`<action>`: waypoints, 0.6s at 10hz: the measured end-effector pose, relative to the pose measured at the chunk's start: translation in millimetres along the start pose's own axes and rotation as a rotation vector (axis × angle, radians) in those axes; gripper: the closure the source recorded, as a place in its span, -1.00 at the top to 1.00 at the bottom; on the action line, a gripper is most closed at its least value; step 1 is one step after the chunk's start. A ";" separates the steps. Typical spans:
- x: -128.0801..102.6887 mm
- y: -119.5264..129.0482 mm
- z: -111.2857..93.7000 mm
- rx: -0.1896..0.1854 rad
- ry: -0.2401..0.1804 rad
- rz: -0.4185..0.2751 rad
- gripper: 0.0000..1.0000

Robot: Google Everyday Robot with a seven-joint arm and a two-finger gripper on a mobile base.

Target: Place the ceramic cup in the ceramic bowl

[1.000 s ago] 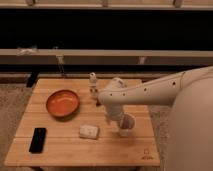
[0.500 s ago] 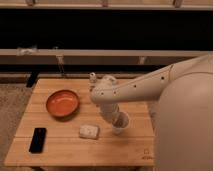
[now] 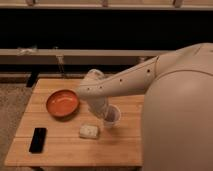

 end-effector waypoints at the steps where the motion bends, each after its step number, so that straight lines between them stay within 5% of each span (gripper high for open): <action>1: -3.5 13.2 -5.1 -0.002 -0.006 -0.038 -1.00; 6: -43.5 89.4 -36.6 0.005 -0.040 -0.259 -1.00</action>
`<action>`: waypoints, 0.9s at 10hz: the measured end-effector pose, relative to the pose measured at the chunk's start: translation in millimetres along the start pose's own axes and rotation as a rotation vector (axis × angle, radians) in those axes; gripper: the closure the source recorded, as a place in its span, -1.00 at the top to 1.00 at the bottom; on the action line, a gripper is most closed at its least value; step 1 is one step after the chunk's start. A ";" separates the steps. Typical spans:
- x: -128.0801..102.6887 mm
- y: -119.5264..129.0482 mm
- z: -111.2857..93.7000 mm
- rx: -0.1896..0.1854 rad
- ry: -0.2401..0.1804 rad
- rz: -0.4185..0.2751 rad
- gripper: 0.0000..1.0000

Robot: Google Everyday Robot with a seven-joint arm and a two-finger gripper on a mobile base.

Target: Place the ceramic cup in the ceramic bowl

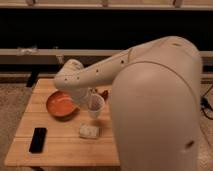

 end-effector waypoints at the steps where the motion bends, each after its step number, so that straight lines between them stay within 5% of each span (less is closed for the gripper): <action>1: -15.1 16.0 -4.5 0.006 -0.002 -0.049 -1.00; 5: -66.4 81.6 -14.5 0.042 0.004 -0.282 -1.00; 9: -79.7 104.7 -5.8 0.053 0.021 -0.404 -0.87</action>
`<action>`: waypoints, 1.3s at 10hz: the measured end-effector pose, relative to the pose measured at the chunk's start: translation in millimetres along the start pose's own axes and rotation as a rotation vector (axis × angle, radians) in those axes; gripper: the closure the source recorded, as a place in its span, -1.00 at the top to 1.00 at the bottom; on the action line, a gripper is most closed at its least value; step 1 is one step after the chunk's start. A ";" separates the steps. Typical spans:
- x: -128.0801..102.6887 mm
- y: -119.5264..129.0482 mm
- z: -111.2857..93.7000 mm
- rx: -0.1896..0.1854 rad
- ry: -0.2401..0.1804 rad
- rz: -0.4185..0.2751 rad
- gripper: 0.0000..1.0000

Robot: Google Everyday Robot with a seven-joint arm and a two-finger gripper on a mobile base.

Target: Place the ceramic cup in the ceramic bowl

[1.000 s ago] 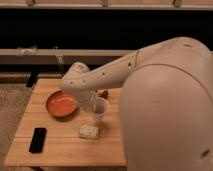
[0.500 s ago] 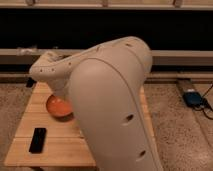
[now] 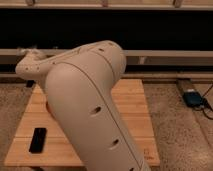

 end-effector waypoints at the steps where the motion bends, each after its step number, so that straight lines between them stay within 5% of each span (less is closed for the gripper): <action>1: -0.5 4.2 6.3 -0.006 0.003 -0.020 -0.68; 7: -8.6 22.1 34.1 -0.026 -0.029 -0.069 0.51; 13: -20.2 39.5 27.8 -0.069 -0.117 -0.123 0.60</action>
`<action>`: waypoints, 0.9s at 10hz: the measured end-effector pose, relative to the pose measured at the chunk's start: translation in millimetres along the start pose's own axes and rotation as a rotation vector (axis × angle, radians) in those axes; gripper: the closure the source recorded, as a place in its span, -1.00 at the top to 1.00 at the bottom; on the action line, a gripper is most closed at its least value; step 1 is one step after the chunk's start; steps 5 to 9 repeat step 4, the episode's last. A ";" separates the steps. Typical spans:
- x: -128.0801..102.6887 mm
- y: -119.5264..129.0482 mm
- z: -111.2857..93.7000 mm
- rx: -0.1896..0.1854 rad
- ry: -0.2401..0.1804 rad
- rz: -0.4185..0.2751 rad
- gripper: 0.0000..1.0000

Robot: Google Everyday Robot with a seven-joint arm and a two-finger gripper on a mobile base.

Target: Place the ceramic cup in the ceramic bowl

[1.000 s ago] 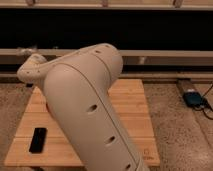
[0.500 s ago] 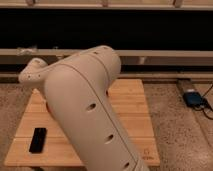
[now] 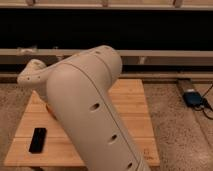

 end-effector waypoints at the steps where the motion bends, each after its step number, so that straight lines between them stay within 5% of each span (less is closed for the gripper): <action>1: 0.5 -2.4 -0.5 -0.002 -0.003 0.003 0.60; 9: -0.4 -0.1 -1.0 -0.003 -0.004 0.000 0.60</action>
